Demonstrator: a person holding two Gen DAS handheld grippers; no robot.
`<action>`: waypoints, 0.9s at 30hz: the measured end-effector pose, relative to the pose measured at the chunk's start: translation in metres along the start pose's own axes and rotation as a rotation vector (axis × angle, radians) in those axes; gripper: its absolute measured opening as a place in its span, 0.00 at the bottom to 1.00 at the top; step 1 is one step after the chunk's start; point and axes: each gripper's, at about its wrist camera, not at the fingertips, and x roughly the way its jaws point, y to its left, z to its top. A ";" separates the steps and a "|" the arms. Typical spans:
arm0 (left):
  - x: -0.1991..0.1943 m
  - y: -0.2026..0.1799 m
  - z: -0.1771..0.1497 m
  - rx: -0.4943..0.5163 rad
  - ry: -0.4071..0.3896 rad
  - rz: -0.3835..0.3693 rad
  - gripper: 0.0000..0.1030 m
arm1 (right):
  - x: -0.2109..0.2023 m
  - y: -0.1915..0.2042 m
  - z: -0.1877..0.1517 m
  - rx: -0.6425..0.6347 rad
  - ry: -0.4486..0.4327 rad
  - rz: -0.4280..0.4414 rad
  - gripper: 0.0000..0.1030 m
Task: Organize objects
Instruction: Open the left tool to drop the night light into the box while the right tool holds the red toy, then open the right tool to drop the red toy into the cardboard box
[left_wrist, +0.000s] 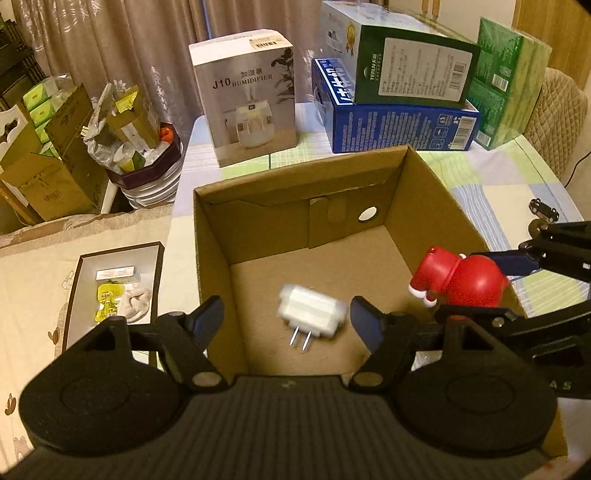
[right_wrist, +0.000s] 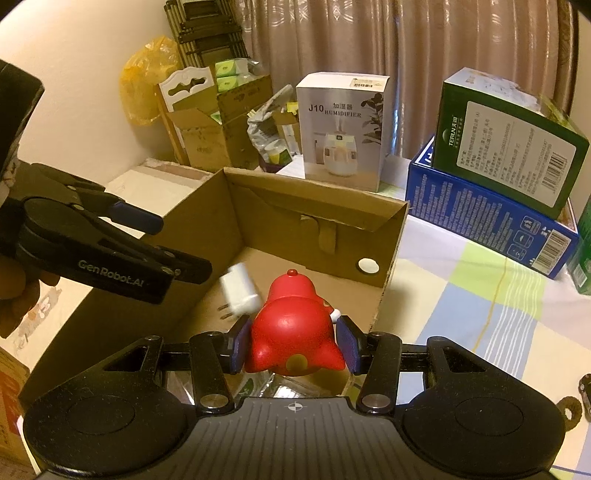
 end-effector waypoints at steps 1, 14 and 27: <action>-0.001 0.000 0.000 0.001 -0.001 0.001 0.70 | -0.001 0.001 0.000 -0.001 -0.001 0.001 0.45; -0.015 -0.001 -0.002 0.012 -0.016 -0.002 0.70 | 0.000 0.007 0.003 -0.001 0.001 0.006 0.45; -0.015 -0.001 -0.003 0.017 -0.016 -0.006 0.70 | 0.001 0.006 0.002 0.007 0.003 0.004 0.45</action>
